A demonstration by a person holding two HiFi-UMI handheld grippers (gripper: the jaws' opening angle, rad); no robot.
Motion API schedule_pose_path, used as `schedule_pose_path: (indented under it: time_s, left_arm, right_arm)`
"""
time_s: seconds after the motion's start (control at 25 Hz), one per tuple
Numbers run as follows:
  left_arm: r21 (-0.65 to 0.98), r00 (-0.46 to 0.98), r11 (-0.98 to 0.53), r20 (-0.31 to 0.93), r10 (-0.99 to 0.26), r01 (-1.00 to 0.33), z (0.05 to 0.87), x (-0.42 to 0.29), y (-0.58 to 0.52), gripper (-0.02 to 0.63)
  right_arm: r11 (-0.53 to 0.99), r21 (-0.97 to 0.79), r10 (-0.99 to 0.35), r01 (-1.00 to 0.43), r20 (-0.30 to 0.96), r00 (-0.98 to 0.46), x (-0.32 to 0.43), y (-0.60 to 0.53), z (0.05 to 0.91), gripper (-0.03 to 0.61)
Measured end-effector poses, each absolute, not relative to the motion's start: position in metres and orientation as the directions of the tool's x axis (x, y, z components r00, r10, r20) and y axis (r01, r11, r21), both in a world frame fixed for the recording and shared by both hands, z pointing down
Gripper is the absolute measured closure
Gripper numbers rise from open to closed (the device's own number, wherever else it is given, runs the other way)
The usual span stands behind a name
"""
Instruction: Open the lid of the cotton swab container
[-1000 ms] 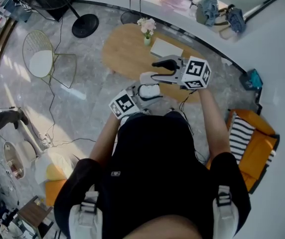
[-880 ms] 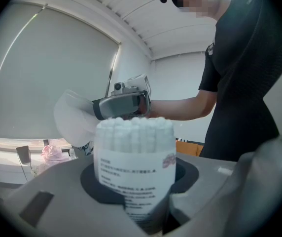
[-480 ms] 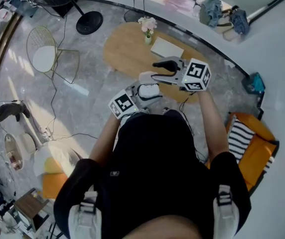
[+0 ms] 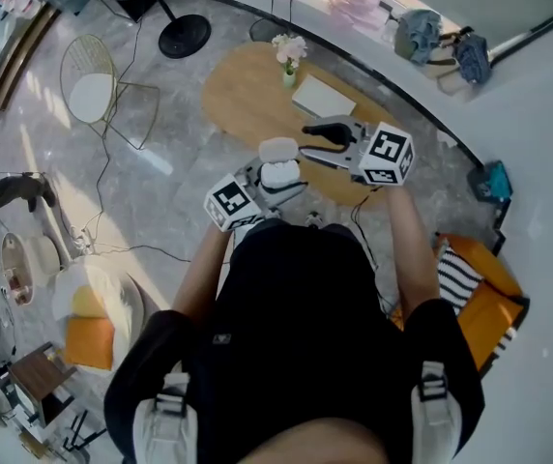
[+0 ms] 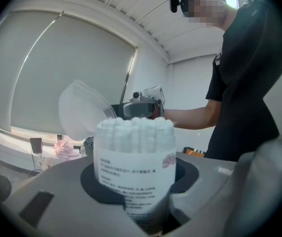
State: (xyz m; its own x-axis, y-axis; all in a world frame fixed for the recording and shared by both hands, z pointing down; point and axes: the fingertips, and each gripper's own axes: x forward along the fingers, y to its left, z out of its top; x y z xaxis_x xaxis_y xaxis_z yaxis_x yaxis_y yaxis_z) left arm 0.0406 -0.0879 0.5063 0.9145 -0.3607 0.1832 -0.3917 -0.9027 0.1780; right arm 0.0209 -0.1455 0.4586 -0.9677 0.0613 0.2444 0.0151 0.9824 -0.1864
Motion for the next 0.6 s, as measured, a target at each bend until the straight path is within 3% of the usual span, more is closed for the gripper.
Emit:
schedule_pose_path:
  time_s: [0.12,0.2,0.36,0.6]
  left_arm:
    - [0.175,0.899,-0.888,0.189,-0.394,-0.426,0.505,0.047,-0.091,0.426]
    - [0.171,0.889,-0.878,0.189,-0.416,-0.447,0.503,0.052,-0.092,0.426]
    - [0.166,0.871,-0.86,0.187,-0.454,-0.483,0.5,0.06,-0.092,0.426]
    - [0.159,0.831,-0.819,0.186,-0.524,-0.552,0.503,0.074,-0.092,0.426]
  right_arm:
    - [0.986,-0.164,0.046,0.007,0.237,-0.97,0.034,-0.143,0.46,0.478]
    - [0.993,-0.116,0.023,-0.004,0.229,-0.973,0.044,-0.138,0.457,0.577]
    - [0.999,-0.036,0.022,0.015,0.21,-0.977,0.062,-0.122,0.458,0.583]
    - [0.997,-0.069,0.037,0.022,0.22,-0.975,0.099,-0.112,0.483,0.583]
